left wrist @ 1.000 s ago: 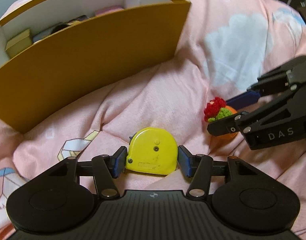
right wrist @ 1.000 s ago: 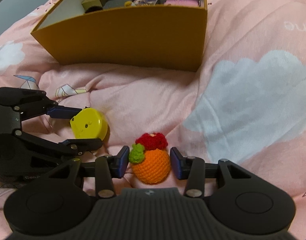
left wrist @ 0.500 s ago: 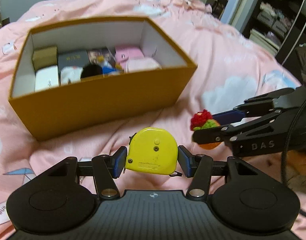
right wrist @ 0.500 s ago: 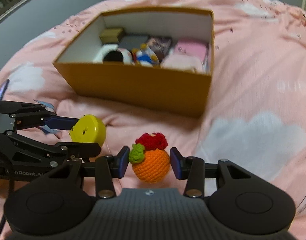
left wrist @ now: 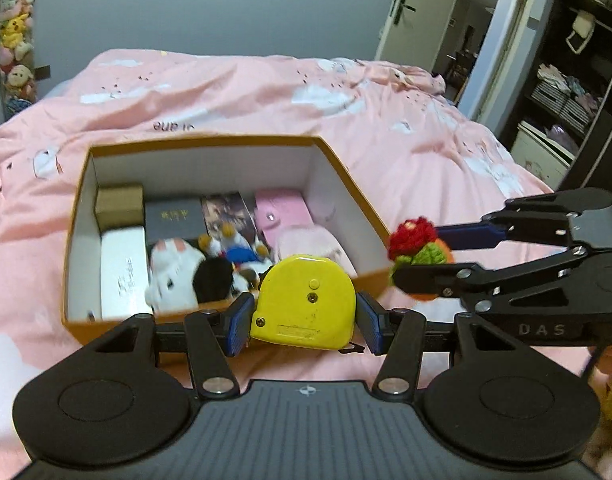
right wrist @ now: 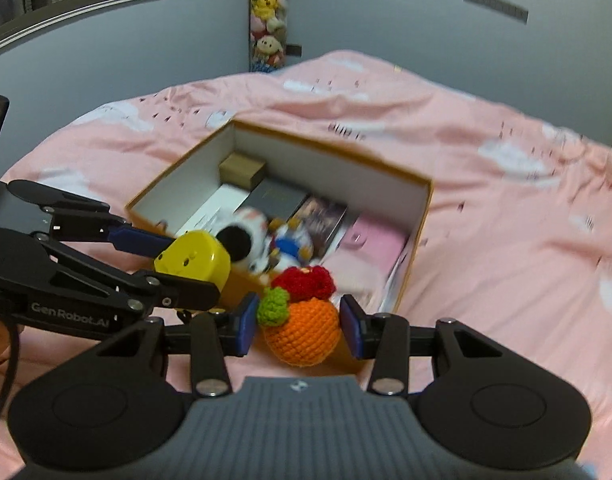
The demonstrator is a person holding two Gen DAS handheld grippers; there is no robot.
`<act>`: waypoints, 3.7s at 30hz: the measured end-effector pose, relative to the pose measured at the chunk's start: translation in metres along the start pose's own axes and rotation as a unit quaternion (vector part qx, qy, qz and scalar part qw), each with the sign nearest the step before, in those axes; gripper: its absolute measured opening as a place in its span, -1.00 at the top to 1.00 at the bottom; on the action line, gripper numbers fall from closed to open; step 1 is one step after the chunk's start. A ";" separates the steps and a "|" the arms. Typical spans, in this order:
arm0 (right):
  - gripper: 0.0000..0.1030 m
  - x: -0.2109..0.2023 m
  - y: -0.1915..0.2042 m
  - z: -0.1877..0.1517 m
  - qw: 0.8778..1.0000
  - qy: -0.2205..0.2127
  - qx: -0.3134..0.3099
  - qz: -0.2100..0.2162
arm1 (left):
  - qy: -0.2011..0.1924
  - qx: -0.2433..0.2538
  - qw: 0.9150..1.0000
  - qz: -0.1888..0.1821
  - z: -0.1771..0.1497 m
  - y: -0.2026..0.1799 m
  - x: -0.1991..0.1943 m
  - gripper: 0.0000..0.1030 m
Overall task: Organize objects
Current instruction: 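Carry the tape measure and crocheted orange over the orange box, then lower the crocheted orange into the box and open the right tool while the left tool lowers the tape measure, then release the tape measure into the box and withdraw both tools upward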
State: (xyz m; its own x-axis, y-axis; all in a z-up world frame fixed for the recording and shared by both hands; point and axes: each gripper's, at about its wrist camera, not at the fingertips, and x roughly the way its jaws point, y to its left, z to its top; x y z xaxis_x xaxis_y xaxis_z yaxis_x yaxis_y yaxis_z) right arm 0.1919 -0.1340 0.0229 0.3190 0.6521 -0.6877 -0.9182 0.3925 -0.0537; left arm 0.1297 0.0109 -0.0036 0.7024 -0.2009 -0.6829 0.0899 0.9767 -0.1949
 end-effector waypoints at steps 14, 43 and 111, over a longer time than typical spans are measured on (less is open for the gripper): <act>0.12 0.065 -0.028 0.042 0.999 -0.001 -0.045 -0.019 | 0.006 -0.018 1.000 0.020 0.039 0.029 0.048 -0.22; 0.11 0.184 -0.052 0.049 0.979 0.081 -0.188 -0.027 | 0.092 -0.028 0.995 -0.021 0.083 0.064 0.150 -0.22; -0.97 -0.019 0.028 0.000 0.983 -0.122 0.131 -0.050 | -0.106 -0.047 0.970 0.213 0.001 0.016 -0.032 -0.74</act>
State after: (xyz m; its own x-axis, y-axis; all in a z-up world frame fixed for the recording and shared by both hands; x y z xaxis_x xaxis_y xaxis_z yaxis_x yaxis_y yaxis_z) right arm 0.1599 -0.1352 0.0344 0.4811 0.7246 -0.4934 -0.7970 0.5960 0.0982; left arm 0.1094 0.0330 0.0158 0.7915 0.2497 -0.5578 -0.2984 0.9544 0.0038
